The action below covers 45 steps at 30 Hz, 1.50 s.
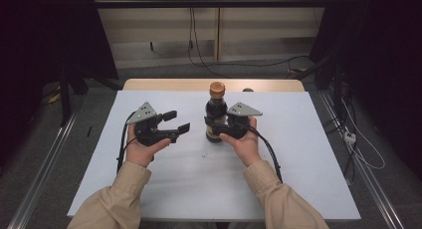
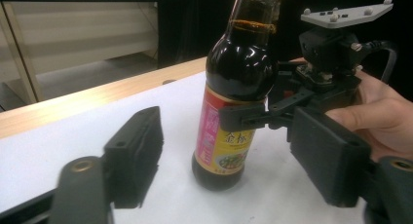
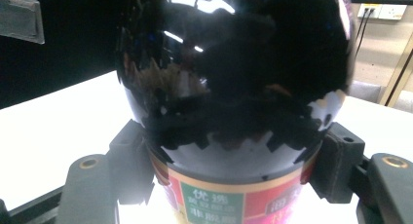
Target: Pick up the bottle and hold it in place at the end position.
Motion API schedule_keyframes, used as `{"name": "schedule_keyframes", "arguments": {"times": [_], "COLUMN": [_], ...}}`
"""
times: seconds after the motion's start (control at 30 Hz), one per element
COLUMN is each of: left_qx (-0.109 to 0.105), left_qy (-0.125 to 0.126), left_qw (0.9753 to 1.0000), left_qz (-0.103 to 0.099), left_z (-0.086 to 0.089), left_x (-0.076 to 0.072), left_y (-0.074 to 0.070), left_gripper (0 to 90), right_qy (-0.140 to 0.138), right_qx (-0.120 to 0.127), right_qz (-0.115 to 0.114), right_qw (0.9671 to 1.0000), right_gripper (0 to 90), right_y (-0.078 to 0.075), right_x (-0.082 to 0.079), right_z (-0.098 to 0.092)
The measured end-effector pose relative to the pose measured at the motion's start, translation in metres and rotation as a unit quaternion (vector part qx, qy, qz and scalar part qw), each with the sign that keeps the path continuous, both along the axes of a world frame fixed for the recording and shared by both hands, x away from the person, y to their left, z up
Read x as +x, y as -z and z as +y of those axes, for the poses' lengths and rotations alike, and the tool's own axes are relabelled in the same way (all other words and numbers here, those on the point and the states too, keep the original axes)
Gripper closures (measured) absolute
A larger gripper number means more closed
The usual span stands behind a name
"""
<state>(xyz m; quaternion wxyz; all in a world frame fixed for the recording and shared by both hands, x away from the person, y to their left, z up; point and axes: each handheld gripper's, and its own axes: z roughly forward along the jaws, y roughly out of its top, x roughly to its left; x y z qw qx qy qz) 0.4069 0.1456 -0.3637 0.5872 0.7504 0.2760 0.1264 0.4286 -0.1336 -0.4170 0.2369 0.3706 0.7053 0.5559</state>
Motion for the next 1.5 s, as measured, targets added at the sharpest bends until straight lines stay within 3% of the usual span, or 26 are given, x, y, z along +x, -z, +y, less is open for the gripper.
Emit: {"name": "schedule_keyframes", "arguments": {"times": [0.07,0.13,0.2,0.33,0.43,0.5,0.67,0.77,0.9,1.1,1.2,1.5], "left_qx": [0.010,0.019,0.031,0.043,0.042,0.054,0.047,0.043,0.047,0.050,0.043,0.037], "left_qy": [0.001,0.002,0.007,-0.011,-0.001,-0.001,0.013,0.040,0.051,0.046,0.041,0.050], "left_qw": [0.9999,0.9998,0.9995,0.9988,0.9991,0.9985,0.9988,0.9982,0.9976,0.9976,0.9982,0.9979], "left_qz": [-0.005,-0.004,-0.009,-0.019,-0.008,-0.011,-0.006,0.004,0.004,0.011,0.012,0.019], "left_z": [-0.002,-0.004,-0.008,-0.013,-0.019,-0.023,-0.030,-0.035,-0.040,-0.044,-0.045,-0.052], "left_x": [0.002,0.005,0.008,0.013,0.018,0.020,0.025,0.027,0.029,0.033,0.035,0.039], "left_y": [-0.002,-0.005,-0.007,-0.011,-0.012,-0.013,-0.019,-0.023,-0.029,-0.037,-0.040,-0.049], "left_gripper": [37.0,38.7,47.3,51.6,53.2,55.3,55.7,66.4,76.4,86.2,90.0,90.0], "right_qy": [0.000,0.000,0.000,0.000,0.001,0.001,-0.001,-0.001,-0.002,-0.001,-0.001,-0.001], "right_qx": [0.001,0.002,0.003,0.003,0.003,0.002,0.005,0.006,0.006,0.005,0.005,0.005], "right_qz": [0.000,0.000,0.000,0.001,0.002,0.002,0.003,0.003,0.004,0.005,0.005,0.005], "right_qw": [1.0000,1.0000,1.0000,1.0000,1.0000,1.0000,1.0000,1.0000,1.0000,1.0000,1.0000,1.0000], "right_gripper": [29.9,29.9,29.9,29.8,29.7,29.7,29.7,29.6,29.6,29.6,29.6,29.7], "right_y": [0.000,0.000,0.000,0.000,0.000,0.000,0.001,0.001,0.001,0.001,0.001,0.001], "right_x": [0.000,0.000,0.000,0.000,0.000,0.000,0.000,0.000,0.000,0.000,0.000,0.000], "right_z": [0.000,0.000,0.000,0.000,0.000,0.000,0.000,0.000,0.000,0.000,0.000,0.000]}}
